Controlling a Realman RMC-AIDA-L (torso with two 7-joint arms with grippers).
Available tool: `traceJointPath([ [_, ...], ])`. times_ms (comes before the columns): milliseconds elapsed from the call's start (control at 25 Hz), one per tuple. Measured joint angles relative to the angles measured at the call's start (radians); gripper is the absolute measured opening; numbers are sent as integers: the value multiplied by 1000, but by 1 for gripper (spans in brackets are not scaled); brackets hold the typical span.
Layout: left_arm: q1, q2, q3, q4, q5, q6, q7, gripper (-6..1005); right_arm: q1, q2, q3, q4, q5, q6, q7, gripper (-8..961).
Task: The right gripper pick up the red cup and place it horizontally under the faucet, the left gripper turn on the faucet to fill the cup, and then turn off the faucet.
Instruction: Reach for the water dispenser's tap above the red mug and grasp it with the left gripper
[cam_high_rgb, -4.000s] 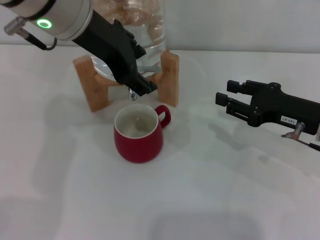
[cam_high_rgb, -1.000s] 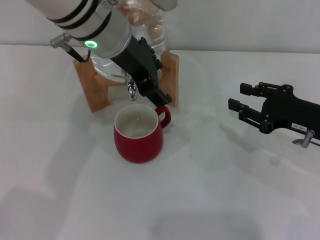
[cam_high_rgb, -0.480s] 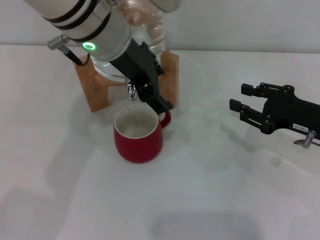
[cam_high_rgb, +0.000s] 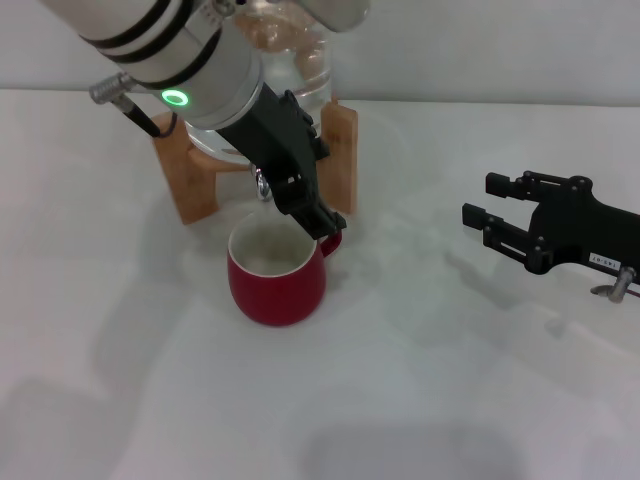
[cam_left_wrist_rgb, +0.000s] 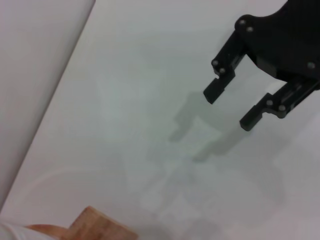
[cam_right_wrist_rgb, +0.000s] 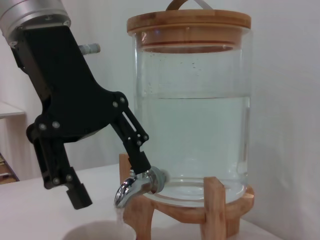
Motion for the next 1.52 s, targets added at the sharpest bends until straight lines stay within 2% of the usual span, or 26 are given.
traceJointPath([
  [440, 25, 0, 29, 56, 5, -5, -23, 841, -7, -2, 0, 0, 2, 3, 0, 455],
  [840, 19, 0, 54, 70, 28, 57, -27, 842, -15, 0, 9, 0, 3, 5, 0, 455],
  [1040, 30, 0, 54, 140, 32, 48, -40, 841, -25, 3, 27, 0, 1, 16, 0, 455],
  [1240, 73, 0, 49, 254, 12, -13, -63, 841, -27, 2, 39, 0, 0, 22, 0, 455],
  [1520, 176, 0, 53, 359, -22, -64, -106, 841, -26, 0, 47, 0, 0, 23, 0, 455],
])
